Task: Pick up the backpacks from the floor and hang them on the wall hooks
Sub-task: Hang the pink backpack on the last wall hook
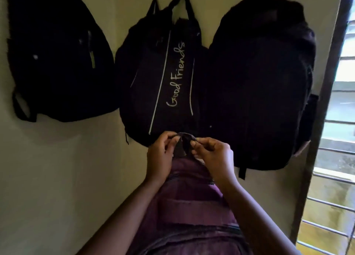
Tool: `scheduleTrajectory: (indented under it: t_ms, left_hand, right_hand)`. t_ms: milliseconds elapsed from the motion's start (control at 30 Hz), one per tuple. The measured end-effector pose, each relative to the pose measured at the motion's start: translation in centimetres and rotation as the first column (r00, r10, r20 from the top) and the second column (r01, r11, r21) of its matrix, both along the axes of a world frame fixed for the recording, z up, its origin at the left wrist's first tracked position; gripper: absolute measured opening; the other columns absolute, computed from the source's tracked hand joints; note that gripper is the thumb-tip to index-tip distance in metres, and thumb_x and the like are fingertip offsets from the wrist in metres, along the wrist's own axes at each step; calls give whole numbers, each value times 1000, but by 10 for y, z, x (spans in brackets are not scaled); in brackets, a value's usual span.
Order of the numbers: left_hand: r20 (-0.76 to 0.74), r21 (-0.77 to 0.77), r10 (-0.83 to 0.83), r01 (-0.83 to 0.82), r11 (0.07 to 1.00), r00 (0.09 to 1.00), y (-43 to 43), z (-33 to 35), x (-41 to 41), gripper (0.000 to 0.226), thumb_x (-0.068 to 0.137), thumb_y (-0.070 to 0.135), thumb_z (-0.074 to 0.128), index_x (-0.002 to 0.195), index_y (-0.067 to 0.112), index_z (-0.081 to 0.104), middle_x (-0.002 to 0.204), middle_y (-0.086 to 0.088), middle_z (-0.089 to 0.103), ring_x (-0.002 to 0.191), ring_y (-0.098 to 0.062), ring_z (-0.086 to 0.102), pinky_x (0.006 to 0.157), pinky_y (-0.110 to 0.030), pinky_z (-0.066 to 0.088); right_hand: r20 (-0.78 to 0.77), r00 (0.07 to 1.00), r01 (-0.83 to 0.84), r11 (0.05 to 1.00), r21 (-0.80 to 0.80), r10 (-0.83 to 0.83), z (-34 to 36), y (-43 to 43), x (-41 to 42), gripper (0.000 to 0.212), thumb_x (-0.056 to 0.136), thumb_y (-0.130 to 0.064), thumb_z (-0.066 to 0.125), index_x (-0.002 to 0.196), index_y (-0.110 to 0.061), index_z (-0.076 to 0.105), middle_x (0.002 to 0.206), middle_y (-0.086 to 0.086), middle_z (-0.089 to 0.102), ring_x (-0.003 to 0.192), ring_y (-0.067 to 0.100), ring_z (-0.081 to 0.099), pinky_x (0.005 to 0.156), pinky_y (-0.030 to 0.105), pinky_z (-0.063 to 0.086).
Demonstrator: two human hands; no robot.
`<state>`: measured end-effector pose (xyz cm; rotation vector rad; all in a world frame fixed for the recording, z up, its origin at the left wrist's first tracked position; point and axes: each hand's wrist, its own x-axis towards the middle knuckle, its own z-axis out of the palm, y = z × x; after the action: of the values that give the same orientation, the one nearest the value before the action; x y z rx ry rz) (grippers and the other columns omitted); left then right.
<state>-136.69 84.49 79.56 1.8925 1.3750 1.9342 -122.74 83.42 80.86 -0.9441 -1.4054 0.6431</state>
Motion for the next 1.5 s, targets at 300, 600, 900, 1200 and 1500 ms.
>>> scheduleTrajectory:
  t_ms: [300, 600, 900, 1200, 1500]
  left_hand:
    - [66, 233, -60, 43, 971, 996, 81, 144, 16, 22, 92, 26, 51, 99, 11, 66, 80, 5, 66, 72, -3, 61, 64, -13, 49]
    - [-41, 387, -28, 42, 921, 999, 164, 251, 28, 23, 90, 31, 54, 93, 13, 67, 82, -3, 71, 74, -14, 65, 66, -35, 54]
    - [-119, 506, -4, 64, 860, 993, 246, 358, 39, 23, 90, 33, 53, 93, 14, 66, 96, -9, 71, 91, -25, 64, 73, -34, 51]
    - [-104, 510, 9, 46, 859, 995, 313, 421, 48, 25, 92, 34, 49, 99, 16, 64, 102, -11, 70, 97, -29, 62, 76, -37, 49]
    - [-110, 658, -16, 85, 749, 994, 324, 452, 55, 27, 94, 33, 45, 100, 12, 62, 97, -12, 71, 91, -28, 64, 66, -32, 43]
  right_hand:
    - [-15, 991, 128, 946, 298, -130, 141, 74, 6, 9, 79, -25, 72, 72, -30, 70, 58, -8, 69, 52, -5, 65, 59, 6, 52]
    - [45, 947, 258, 839, 478, -317, 237, 162, 18, 12, 84, -25, 68, 84, -15, 73, 58, -9, 66, 46, -10, 59, 50, 1, 45]
    - [84, 739, 449, 582, 678, -668, 333, 217, 18, 19, 85, -22, 64, 93, -9, 75, 87, 7, 76, 82, 20, 70, 76, 28, 55]
    - [58, 598, 556, 466, 688, -799, 403, 270, 19, 21, 87, -21, 61, 100, -11, 74, 99, 11, 74, 94, 28, 66, 79, 30, 48]
    - [-62, 531, 614, 334, 715, -845, 435, 282, 22, 23, 88, -24, 59, 101, -14, 74, 102, 10, 74, 96, 28, 66, 80, 31, 46]
